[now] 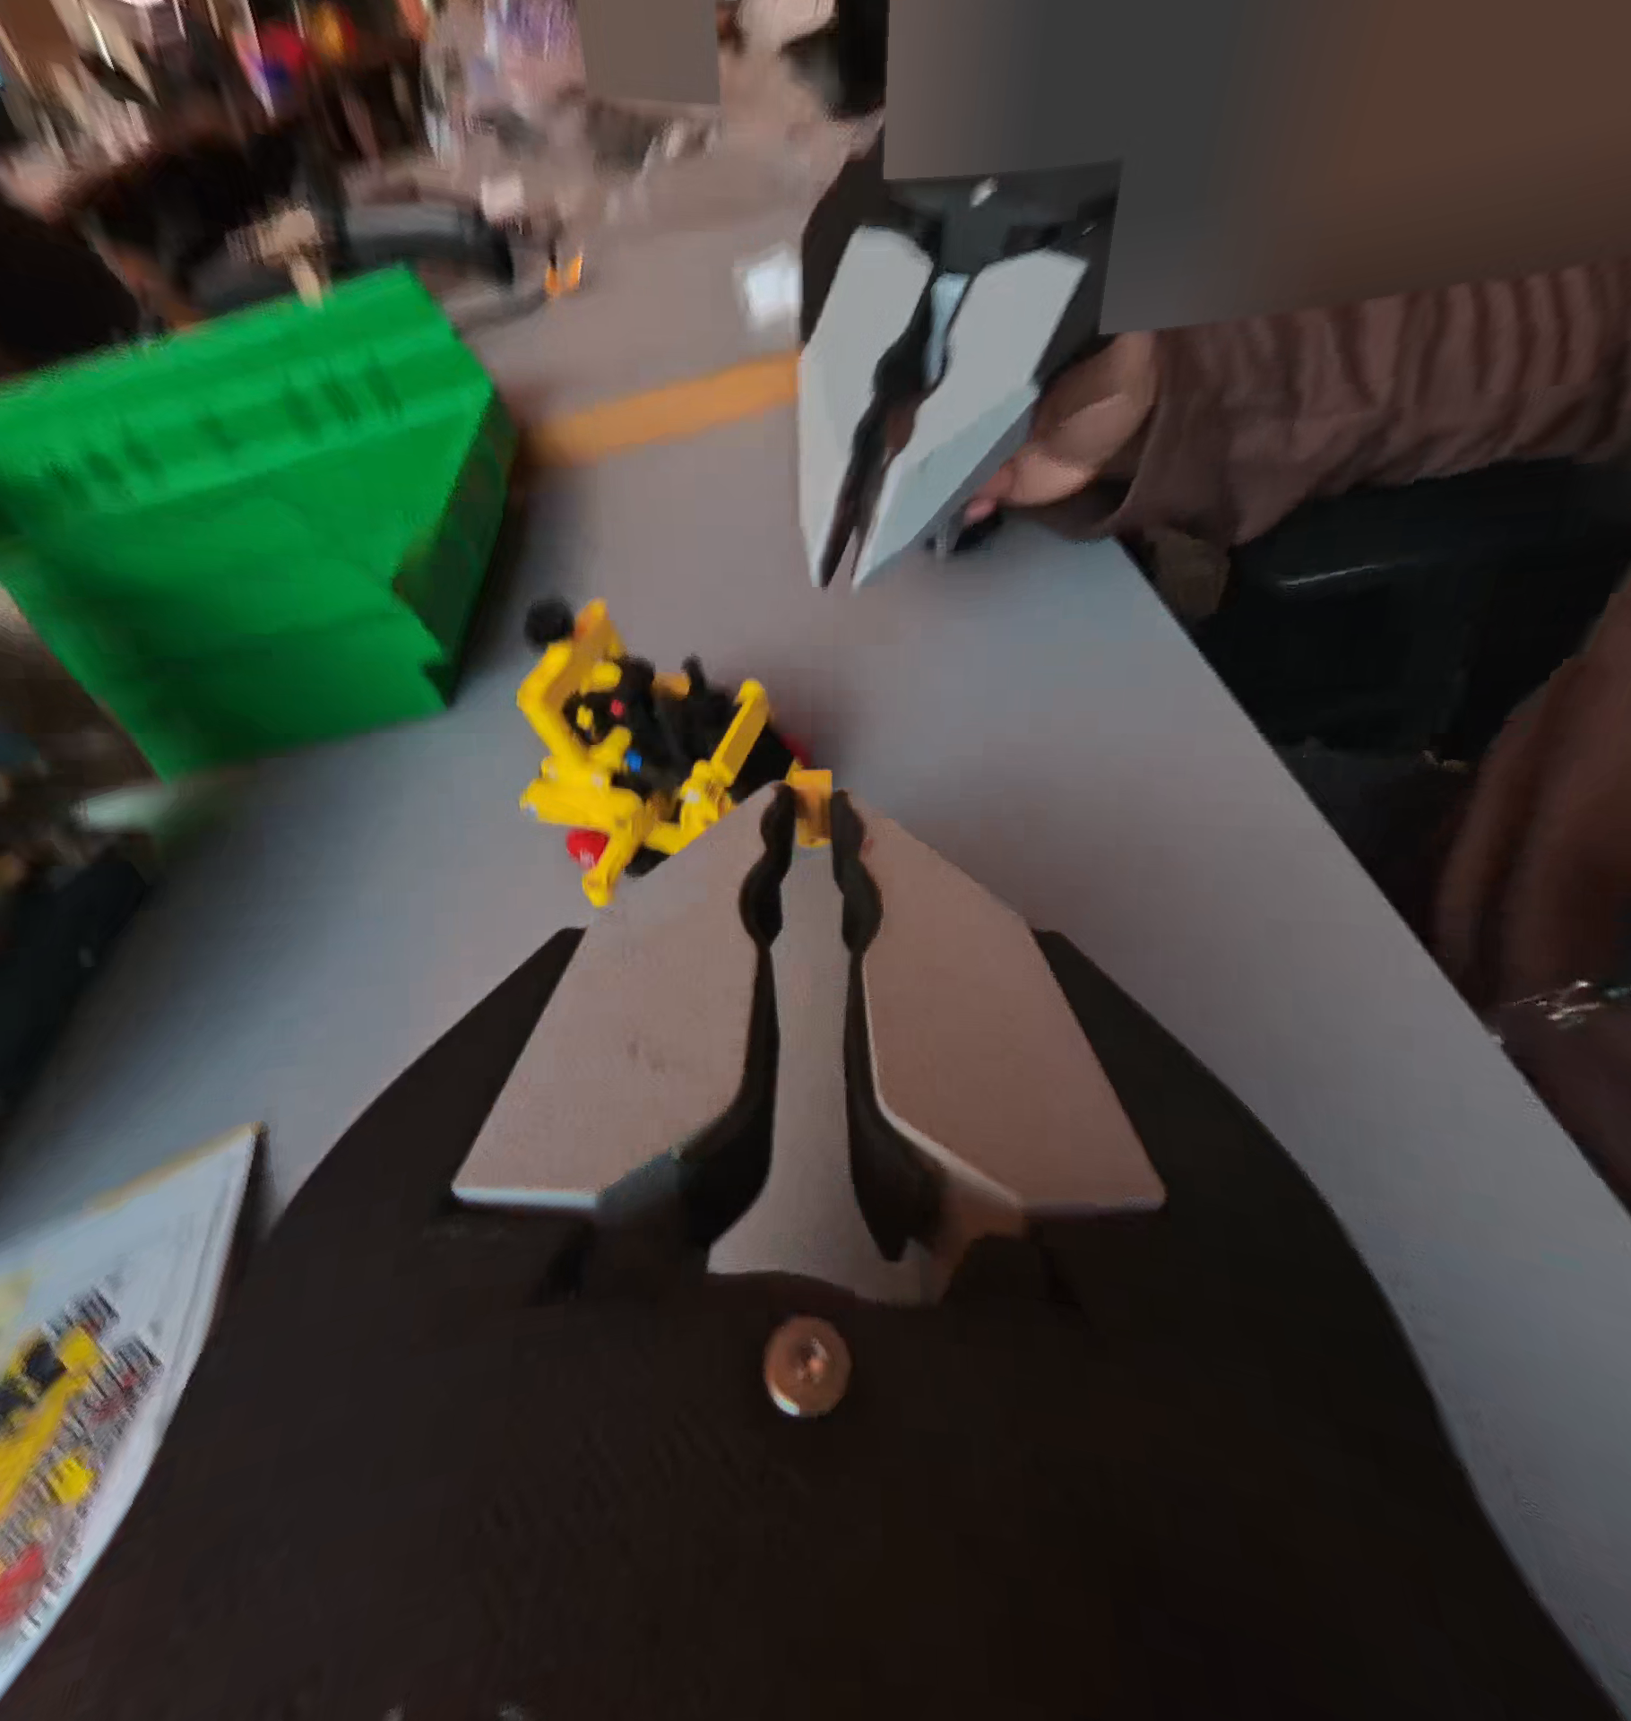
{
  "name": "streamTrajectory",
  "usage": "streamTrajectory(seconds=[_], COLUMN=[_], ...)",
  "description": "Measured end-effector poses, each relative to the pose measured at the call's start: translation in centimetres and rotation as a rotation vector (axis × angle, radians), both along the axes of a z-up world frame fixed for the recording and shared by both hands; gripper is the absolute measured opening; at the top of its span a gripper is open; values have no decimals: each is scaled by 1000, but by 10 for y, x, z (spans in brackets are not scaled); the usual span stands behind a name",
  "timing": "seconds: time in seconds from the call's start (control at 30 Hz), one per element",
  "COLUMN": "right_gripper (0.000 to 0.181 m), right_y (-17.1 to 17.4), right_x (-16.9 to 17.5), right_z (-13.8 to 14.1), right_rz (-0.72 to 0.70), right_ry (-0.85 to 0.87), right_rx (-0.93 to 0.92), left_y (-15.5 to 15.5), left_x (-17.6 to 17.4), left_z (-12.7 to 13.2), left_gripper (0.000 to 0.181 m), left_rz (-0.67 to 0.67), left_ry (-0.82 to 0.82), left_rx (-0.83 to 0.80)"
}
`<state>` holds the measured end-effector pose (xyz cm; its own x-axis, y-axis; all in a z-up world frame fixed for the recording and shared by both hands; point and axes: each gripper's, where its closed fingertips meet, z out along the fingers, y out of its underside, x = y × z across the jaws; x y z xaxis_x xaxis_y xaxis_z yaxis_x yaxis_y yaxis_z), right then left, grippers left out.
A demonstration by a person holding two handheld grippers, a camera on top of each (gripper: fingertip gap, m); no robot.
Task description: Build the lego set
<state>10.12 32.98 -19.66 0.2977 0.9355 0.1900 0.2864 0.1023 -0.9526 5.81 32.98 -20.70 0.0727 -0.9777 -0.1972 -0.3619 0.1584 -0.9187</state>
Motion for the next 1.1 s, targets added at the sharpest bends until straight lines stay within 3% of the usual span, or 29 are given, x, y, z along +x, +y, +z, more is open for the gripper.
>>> streamTrajectory(seconds=[0.1, 0.17, 0.3, 0.4, 0.53, 0.9, 1.1], right_gripper=[7, 9, 11, 15, 17, 4, 4], right_y=[-14, -23, -29, -28, -31, -31, -32], right_x=[-5, -7, -10, -13, -19, -23, -16], right_z=[1, 4, 2, -2, 6, 3, 9], right_rz=[14, 31, 41, 50, 95, 83, 100], right_ry=[61, 102, 102, 90, 156, 138, 154], right_rx=[-164, -249, -298, -345, -392, -401, -319], left_y=[-14, -16, -16, -22, -25, -33, -34], left_x=[13, 22, 32, 35, 38, 42, 38], left_z=[18, 16, 4, 10, 9, 15, 26], left_gripper=[4, 4, 4, 4, 4, 4, 10], left_rz=[-4, 35, 76, 71, 69, 79, 92], left_ry=[-78, -58, 22, 24, 67, 96, -51], left_rx=[207, 321, 553, 719, 840, 1037, 788])
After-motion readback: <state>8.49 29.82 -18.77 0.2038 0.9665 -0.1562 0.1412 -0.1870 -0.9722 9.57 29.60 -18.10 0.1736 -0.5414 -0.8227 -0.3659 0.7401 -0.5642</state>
